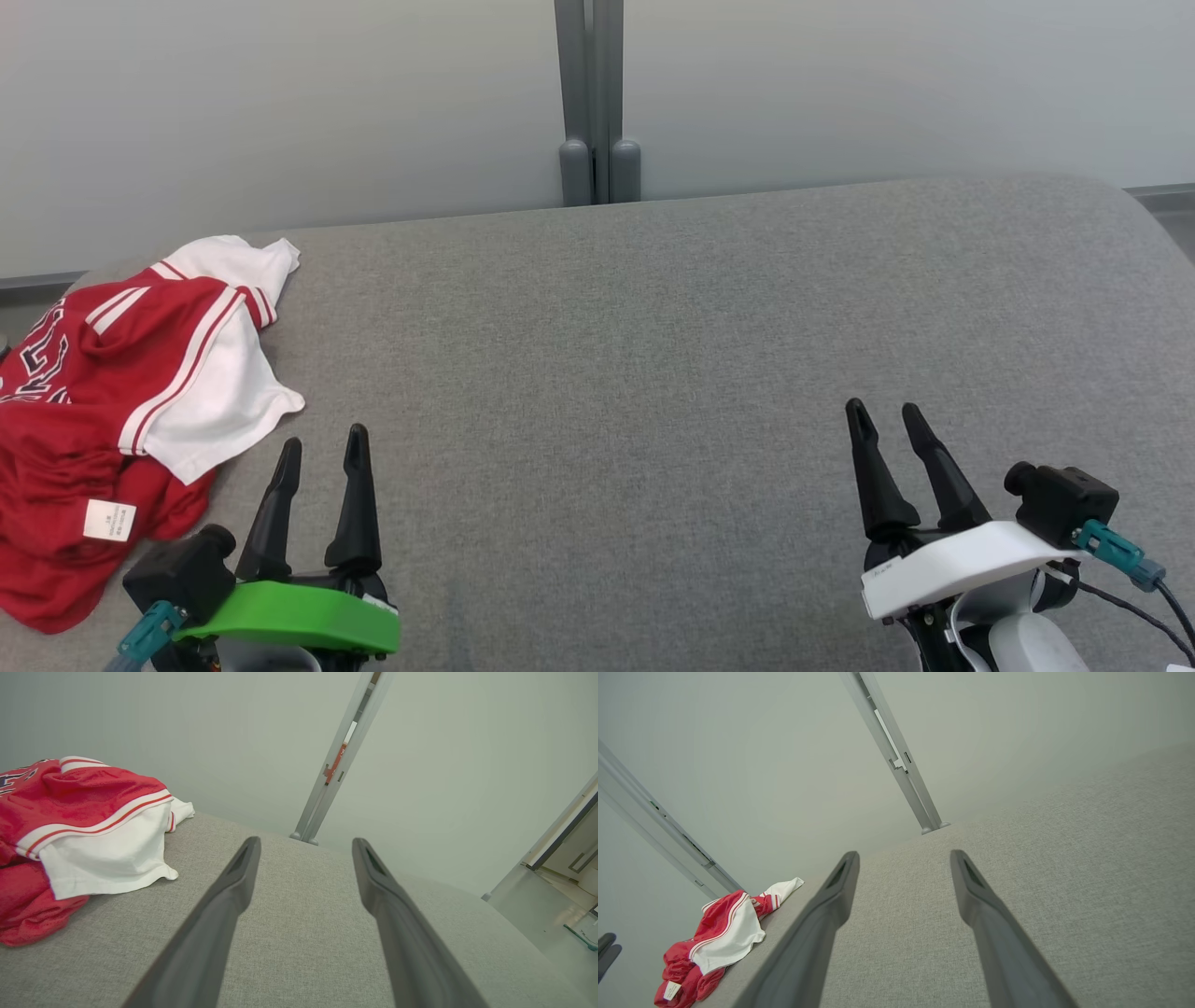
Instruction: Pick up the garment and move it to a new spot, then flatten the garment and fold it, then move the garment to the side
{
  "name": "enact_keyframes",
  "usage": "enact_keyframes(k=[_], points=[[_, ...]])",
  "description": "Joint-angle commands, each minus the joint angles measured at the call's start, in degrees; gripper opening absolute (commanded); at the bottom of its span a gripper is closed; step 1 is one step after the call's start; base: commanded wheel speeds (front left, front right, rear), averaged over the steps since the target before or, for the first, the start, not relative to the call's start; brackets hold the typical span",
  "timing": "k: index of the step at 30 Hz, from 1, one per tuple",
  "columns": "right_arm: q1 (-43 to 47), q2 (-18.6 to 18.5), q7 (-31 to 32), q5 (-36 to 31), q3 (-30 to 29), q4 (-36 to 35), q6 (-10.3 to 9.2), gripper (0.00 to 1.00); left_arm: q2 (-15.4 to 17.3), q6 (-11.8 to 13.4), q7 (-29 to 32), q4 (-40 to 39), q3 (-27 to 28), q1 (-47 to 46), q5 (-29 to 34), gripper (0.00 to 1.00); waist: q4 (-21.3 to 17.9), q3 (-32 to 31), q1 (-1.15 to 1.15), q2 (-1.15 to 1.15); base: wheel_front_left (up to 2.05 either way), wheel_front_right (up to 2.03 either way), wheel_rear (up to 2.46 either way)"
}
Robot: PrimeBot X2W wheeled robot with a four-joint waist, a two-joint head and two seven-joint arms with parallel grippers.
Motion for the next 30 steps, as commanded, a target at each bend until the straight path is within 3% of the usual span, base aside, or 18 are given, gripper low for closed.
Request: enact_keyframes(k=[1,15,30], points=[[0.34,-0.25,-0.68,-1.72,0.38,-0.87,0.15,1.00,0.42,-0.20,-0.58,-0.69,-0.18,0.24,1.65,1.00,-0.07,-0.15,0.00,0.00,0.00,0.00,0.00],[2.20,-0.24,-2.55,-8.91,-0.18,-1.20,0.16,1.00,0.44,-0.50,-2.51,-1.29,-0.46,2.00,7.89,1.00,-0.10,-1.52,0.00,0.00,0.00,0.00,0.00],[3.54,-0.20,-4.22,-16.57,-0.22,-0.90,0.17,1.00,0.47,2.40,-4.22,0.41,-1.49,3.12,14.47,1.00,0.01,-2.68,0.00,0.00,0.00,0.00,0.00]])
